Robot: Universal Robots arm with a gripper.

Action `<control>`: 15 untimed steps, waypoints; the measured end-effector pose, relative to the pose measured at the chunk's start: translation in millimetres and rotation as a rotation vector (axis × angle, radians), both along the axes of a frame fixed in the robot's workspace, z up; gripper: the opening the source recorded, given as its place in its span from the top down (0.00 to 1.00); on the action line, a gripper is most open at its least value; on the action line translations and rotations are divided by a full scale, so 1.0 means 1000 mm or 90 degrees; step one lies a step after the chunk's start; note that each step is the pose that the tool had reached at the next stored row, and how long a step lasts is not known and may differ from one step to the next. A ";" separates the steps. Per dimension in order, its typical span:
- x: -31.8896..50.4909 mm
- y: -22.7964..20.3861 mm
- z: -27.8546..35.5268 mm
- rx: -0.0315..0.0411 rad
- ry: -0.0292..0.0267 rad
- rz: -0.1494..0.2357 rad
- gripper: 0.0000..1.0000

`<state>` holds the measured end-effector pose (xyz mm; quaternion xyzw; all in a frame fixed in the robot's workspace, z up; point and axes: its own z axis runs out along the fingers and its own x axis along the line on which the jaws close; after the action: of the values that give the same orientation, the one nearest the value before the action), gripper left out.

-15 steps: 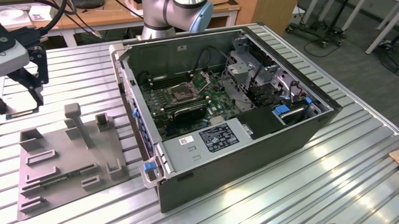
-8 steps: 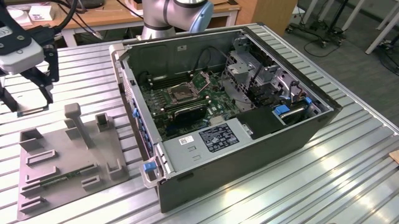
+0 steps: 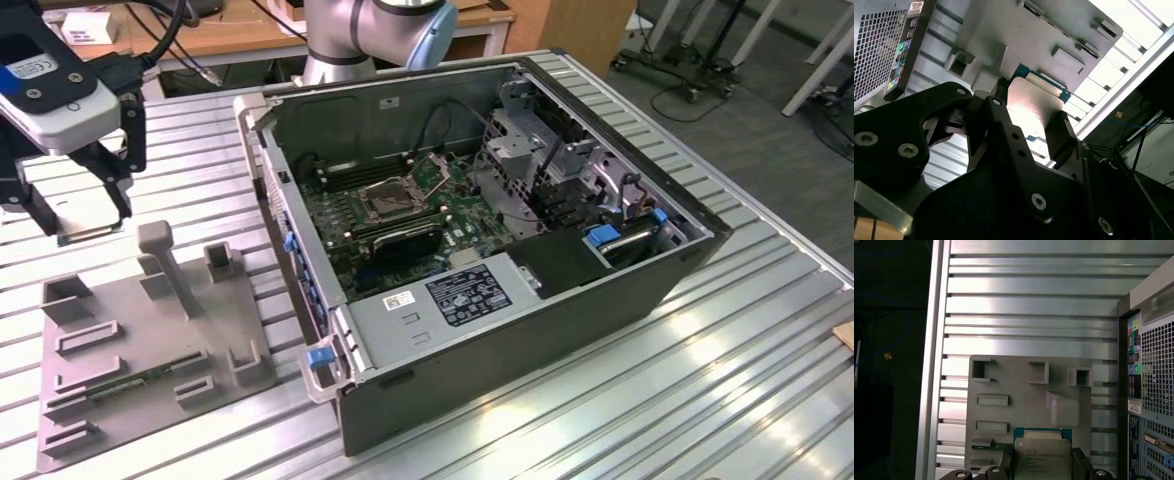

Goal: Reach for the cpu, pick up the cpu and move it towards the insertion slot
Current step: 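Pick up the cpu and move it towards the insertion slot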

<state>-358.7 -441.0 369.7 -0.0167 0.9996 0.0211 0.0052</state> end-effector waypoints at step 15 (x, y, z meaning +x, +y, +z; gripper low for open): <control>0.0053 0.0000 0.0000 0.0000 0.0000 0.000 0.46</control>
<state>-353.4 -441.0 369.7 -0.0168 0.9996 0.0211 0.0051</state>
